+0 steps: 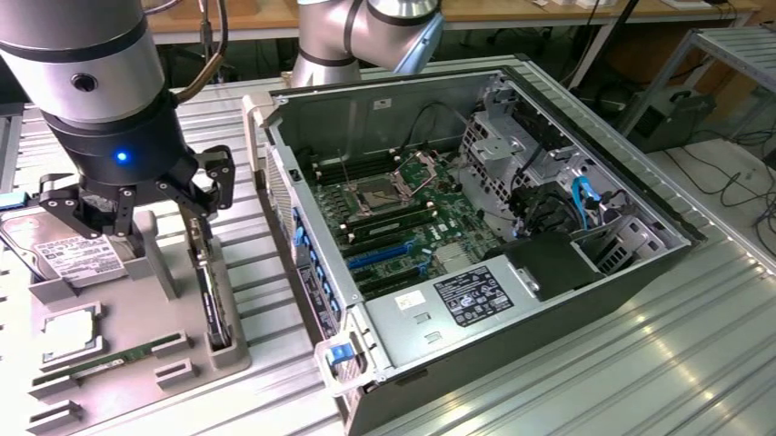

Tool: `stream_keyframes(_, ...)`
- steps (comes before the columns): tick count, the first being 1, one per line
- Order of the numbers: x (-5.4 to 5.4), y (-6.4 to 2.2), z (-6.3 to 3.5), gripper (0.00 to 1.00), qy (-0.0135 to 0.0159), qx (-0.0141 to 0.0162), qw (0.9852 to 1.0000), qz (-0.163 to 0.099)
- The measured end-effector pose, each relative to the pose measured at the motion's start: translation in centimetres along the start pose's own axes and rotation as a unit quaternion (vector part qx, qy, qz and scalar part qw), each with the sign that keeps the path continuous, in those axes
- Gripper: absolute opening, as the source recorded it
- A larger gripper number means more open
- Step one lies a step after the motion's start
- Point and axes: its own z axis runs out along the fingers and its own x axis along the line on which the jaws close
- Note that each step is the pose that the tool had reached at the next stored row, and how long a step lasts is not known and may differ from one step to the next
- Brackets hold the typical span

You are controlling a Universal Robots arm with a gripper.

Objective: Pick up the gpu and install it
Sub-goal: 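Pick up the gpu and move the gpu toward the slot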

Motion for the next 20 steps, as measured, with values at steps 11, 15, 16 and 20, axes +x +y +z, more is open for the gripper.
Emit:
stream_keyframes(11,0.0,-0.04,0.71,0.66,0.0000,-0.0004,1.0000,0.000)
stream_keyframes(15,0.0,-0.05,0.97,0.66,0.0000,-0.0005,1.0000,0.000)
stream_keyframes(16,0.0,-0.05,1.03,0.66,0.0000,-0.0005,1.0000,0.000)
stream_keyframes(20,0.0,-0.07,1.28,0.66,0.0000,-0.0007,1.0000,0.000)
